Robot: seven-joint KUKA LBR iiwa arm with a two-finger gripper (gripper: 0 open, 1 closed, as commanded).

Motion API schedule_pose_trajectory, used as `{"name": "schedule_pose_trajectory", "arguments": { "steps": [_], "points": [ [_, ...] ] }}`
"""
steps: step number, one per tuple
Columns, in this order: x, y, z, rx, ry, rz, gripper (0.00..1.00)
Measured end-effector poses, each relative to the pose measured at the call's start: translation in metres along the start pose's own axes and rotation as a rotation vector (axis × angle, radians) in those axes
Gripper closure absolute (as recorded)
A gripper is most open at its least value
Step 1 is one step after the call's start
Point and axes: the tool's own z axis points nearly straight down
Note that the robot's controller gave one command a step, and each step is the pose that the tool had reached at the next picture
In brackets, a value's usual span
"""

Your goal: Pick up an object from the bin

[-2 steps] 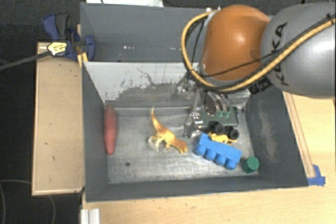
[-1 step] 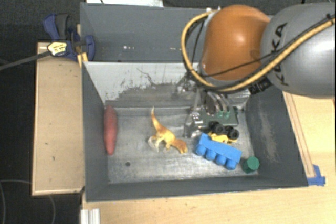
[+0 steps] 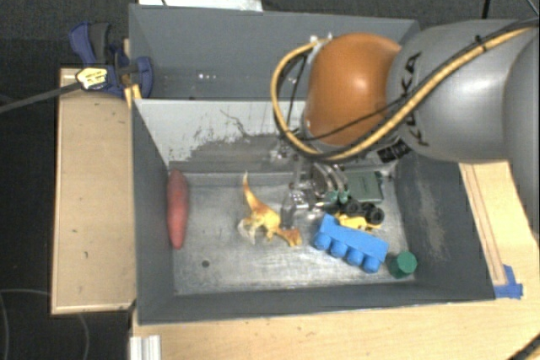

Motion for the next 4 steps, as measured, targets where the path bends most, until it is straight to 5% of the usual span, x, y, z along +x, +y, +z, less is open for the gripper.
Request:
{"name": "schedule_pose_trajectory", "arguments": {
  "steps": [1, 2, 3, 4],
  "points": [
    [0.007, 0.0, 0.041, 0.001, 0.013, -0.028, 0.0],
    [-0.024, -0.025, 0.096, 0.0, 0.001, 0.038, 1.0],
    [-0.024, -0.025, 0.096, 0.0, 0.001, 0.039, 1.0],
    [-0.012, -0.001, 0.047, 0.002, 0.015, 0.009, 1.0]
  ]
}}
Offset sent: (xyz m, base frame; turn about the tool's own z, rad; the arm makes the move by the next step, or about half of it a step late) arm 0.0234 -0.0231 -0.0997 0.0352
